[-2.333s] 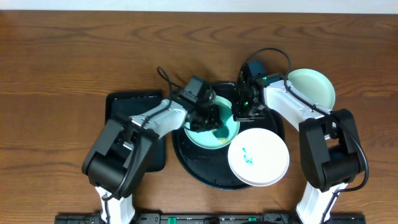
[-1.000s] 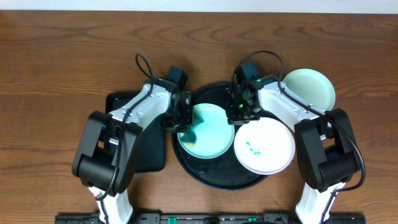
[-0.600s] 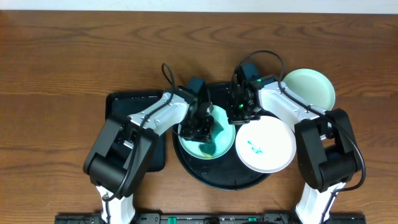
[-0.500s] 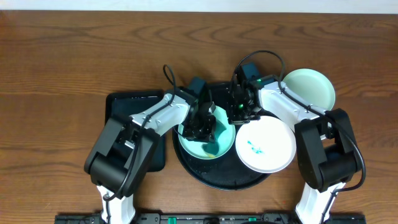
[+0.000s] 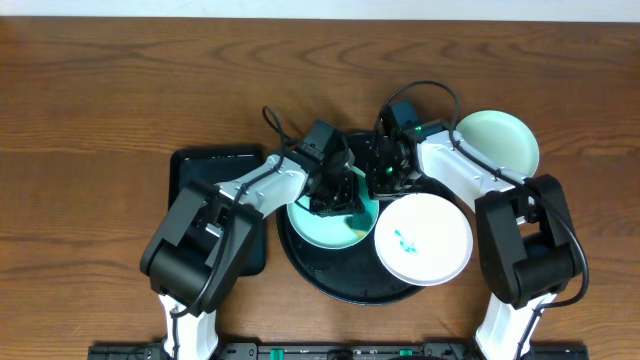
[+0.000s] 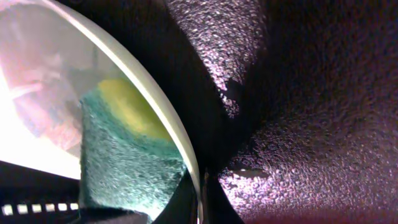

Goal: Clean dirty plates on tray and stack at the side
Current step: 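Scrub the mint plate surface with the sponge in the left gripper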

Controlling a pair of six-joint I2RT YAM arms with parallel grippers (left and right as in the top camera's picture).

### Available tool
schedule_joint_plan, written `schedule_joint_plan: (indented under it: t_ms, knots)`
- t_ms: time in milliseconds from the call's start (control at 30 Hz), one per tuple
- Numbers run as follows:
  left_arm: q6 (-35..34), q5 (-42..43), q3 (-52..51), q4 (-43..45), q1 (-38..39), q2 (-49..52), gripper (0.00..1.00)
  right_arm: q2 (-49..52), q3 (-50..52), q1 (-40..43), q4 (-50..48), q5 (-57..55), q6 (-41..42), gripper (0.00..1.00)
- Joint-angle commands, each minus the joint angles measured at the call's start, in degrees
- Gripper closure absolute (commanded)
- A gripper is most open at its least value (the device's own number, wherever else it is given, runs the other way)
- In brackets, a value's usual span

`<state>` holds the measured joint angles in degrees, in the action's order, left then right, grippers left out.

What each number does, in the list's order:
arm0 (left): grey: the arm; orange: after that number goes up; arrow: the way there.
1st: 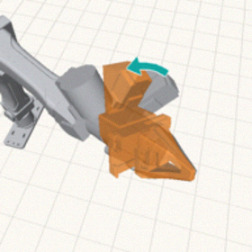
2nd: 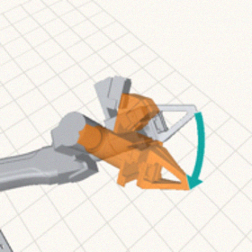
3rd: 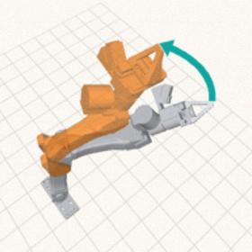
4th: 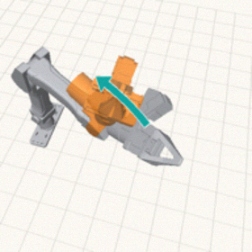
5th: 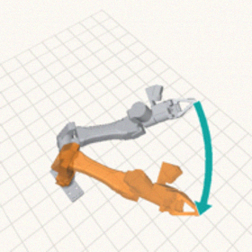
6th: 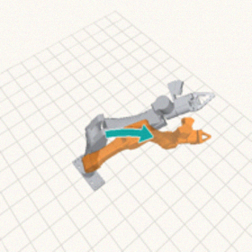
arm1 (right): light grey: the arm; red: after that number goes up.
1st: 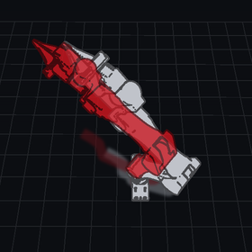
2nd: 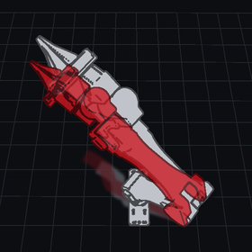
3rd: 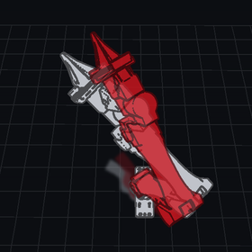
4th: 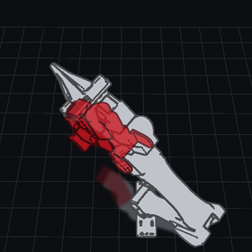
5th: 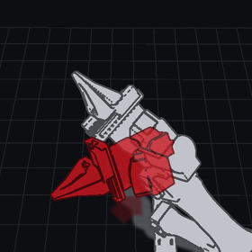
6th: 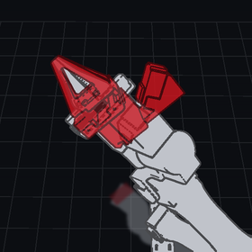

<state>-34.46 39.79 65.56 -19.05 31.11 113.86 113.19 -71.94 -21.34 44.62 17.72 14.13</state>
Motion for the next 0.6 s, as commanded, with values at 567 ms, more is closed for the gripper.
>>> schedule_joint_plan:
  t_ms: [567]
  knots:
    - [7.54,-32.89,0.48,-19.71,-5.97,-8.74,0.93,0.94,0.39,0.26,-0.52,-2.86,1.68,0.99]
